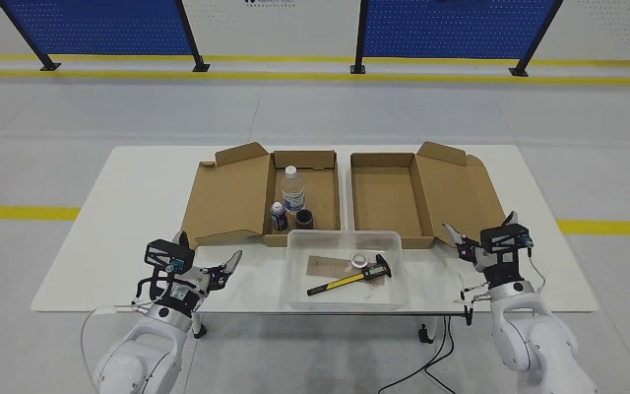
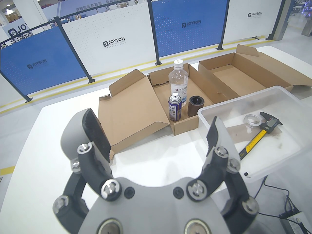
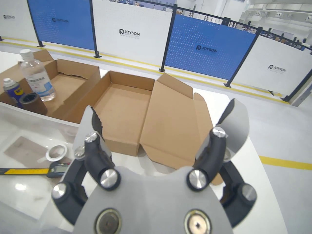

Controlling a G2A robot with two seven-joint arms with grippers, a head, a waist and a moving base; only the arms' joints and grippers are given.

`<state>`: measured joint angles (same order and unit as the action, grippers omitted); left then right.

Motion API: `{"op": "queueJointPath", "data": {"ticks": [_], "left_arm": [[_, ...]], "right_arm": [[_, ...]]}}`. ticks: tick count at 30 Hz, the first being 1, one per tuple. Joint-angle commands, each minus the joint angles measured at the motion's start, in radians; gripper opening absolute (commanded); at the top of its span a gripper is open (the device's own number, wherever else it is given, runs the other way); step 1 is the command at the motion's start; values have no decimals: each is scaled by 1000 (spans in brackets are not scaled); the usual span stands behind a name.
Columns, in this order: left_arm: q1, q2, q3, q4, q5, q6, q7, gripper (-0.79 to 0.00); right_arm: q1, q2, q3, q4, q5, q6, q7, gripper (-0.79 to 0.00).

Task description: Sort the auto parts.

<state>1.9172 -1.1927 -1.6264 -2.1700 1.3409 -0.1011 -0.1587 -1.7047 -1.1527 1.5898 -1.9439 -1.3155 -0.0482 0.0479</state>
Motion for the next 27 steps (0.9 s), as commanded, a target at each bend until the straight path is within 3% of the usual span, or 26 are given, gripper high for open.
{"op": "queueJointPath", "data": {"ticks": [1, 4, 11, 14, 23, 27], "left_arm": [[0, 0, 0, 0, 0, 0, 0, 0], [0, 0, 0, 0, 0, 0, 0, 0], [0, 0, 0, 0, 0, 0, 0, 0], [0, 0, 0, 0, 0, 0, 0, 0], [0, 0, 0, 0, 0, 0, 0, 0], [0, 0, 0, 0, 0, 0, 0, 0]], "right_arm": [[15, 1, -12, -40, -7, -37, 66, 0], [39, 3, -25, -113, 29, -81, 209, 0], [103, 3, -27, -197, 466, -130, 676, 0], [155, 9, -4, -173, 574, -139, 803, 0], [250, 27, -40, -80, 678, -309, 989, 0], [327, 33, -95, -32, 601, -338, 1031, 0]]}}
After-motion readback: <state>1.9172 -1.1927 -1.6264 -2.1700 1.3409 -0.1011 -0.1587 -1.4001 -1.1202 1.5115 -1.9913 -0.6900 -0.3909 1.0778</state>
